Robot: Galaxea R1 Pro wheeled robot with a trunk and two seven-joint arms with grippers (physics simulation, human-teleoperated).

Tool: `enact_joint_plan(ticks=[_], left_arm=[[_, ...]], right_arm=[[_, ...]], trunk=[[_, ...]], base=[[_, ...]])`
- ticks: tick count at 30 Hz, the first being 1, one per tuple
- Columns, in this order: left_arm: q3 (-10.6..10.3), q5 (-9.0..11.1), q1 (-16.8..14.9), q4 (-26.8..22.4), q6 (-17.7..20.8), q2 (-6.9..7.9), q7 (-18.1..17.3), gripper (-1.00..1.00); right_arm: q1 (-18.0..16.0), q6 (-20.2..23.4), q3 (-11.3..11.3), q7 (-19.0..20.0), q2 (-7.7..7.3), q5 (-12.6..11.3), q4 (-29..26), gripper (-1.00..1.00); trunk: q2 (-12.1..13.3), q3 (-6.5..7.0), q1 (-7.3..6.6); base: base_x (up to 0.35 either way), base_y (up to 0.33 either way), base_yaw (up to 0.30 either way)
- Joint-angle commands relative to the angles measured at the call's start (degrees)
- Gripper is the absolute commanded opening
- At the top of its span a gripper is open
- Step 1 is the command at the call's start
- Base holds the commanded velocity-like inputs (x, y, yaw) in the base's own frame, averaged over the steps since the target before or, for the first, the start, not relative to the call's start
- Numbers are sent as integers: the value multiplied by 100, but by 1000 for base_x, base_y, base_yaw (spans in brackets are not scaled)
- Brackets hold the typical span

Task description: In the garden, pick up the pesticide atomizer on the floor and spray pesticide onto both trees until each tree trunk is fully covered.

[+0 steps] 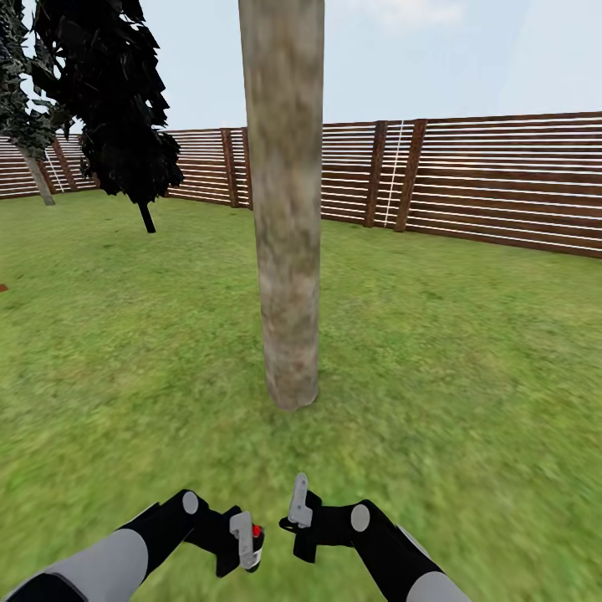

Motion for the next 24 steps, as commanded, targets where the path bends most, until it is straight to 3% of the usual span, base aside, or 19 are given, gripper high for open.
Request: enact_joint_plan(ticks=[1,9,21,22,24], left_arm=[[4,4,0,-5,-1,-17,2,-100],[2,193,1,-10,-18,-191,4,-100],[10,227,1,-10,-75,-259,-5,-100],[10,252,1,-10,-85,-259,-5,-100],[1,532,0,-10,-136,-259,-23,-100]], right_arm=[[0,0,0,0,0,0,0,-100],[-2,0,0,0,0,0,0,-100],[0,0,0,0,0,0,8,-100],[1,0,0,0,0,0,9,-100],[0,0,0,0,0,0,13,-100]], trunk=[[0,0,0],[0,0,0],[0,0,0],[0,0,0],[0,0,0]], base=[[0,0,0],[0,0,0],[0,0,0],[0,0,0],[0,0,0]])
